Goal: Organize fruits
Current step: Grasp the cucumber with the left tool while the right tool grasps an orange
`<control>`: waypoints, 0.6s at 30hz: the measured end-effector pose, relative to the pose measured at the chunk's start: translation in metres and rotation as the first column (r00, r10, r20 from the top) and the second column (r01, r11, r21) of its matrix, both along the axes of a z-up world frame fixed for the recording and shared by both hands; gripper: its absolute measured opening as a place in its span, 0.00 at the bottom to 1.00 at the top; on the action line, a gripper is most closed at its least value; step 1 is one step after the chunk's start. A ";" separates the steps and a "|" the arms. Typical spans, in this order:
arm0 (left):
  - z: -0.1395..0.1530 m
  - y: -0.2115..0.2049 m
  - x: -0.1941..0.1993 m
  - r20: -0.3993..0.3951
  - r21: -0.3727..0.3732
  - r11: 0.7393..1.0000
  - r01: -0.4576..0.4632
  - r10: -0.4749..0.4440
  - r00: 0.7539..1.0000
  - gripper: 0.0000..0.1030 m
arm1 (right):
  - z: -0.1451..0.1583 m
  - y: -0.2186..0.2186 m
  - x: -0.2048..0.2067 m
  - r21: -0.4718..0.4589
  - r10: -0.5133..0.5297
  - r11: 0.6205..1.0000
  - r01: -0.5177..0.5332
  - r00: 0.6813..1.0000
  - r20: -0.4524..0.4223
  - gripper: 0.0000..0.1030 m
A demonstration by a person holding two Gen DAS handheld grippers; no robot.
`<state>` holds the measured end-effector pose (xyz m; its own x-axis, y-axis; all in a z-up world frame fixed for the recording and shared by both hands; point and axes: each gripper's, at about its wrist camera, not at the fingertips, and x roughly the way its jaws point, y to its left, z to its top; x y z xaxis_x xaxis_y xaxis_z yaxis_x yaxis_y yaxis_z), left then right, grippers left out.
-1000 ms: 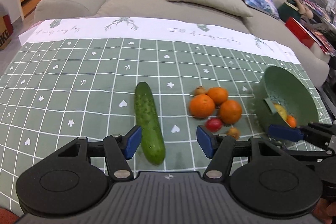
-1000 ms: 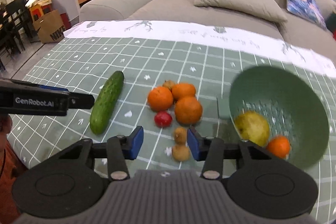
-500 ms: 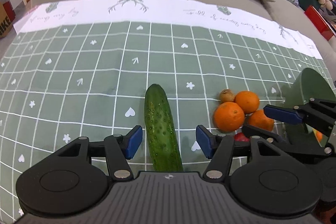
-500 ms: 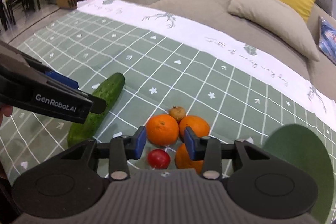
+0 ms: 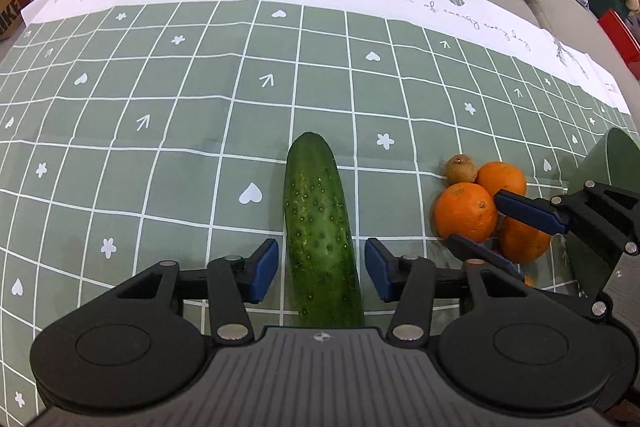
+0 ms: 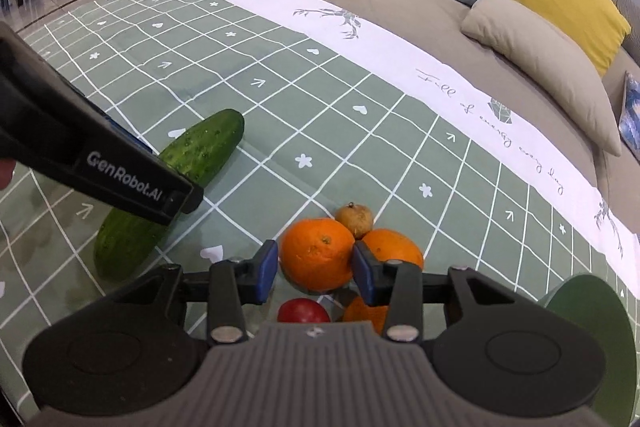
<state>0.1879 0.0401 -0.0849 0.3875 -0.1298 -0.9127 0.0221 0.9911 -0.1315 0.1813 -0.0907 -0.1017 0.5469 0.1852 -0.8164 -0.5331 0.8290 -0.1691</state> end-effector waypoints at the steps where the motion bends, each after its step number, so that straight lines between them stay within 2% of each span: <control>1: -0.001 0.000 0.001 -0.002 -0.001 1.000 -0.001 0.001 1.000 0.49 | -0.001 0.001 0.000 -0.007 0.005 1.000 -0.005 1.000 0.007 0.39; 4: -0.004 -0.002 0.002 -0.008 -0.002 1.000 0.001 -0.001 1.000 0.41 | -0.005 0.003 -0.001 -0.036 0.014 0.999 -0.013 1.000 0.021 0.39; 9: -0.003 0.000 0.002 -0.017 -0.013 1.000 -0.007 0.007 1.000 0.39 | -0.007 0.007 -0.004 -0.074 0.038 0.997 -0.035 0.998 0.051 0.35; 16: 0.005 0.004 -0.014 -0.005 -0.011 1.000 -0.021 0.021 1.000 0.39 | 0.014 0.005 -0.010 -0.038 0.051 0.998 -0.049 0.995 0.080 0.34; 18: 0.010 0.006 -0.021 0.002 -0.031 0.999 -0.028 0.028 1.000 0.39 | 0.020 0.004 -0.014 -0.021 0.048 0.999 -0.046 0.996 0.080 0.34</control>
